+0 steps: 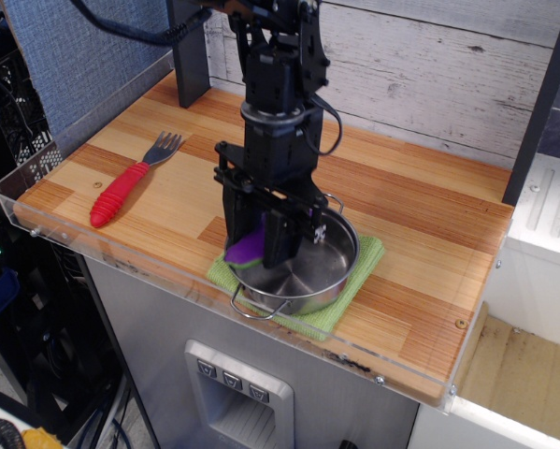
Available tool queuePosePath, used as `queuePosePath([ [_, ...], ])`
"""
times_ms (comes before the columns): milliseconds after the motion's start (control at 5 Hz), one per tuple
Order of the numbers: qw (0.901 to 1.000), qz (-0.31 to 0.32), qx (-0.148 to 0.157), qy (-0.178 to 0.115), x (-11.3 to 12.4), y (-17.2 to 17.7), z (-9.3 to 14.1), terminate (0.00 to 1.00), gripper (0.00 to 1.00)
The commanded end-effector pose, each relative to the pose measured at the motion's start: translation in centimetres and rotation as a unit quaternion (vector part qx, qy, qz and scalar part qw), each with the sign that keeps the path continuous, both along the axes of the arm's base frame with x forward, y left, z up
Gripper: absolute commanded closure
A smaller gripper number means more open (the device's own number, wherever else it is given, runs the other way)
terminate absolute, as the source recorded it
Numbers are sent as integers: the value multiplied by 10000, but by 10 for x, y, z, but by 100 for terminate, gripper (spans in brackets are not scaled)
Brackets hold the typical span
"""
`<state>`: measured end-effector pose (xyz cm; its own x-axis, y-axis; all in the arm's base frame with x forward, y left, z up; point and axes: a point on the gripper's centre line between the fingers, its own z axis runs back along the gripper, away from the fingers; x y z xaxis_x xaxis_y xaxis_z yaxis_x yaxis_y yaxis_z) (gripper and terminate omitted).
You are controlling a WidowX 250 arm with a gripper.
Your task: Move the cut egg plant and place into bowl
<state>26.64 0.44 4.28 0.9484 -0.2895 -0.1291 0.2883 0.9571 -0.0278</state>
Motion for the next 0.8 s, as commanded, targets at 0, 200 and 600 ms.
queuePosePath([
  [0, 9992, -87, 324, -217, 1, 2, 10, 0, 0],
  [200, 9993, -45, 221, -283, 4, 4, 16, 0, 0],
  [600, 9925, 735, 172, -964, 20, 54, 88, 0, 0],
])
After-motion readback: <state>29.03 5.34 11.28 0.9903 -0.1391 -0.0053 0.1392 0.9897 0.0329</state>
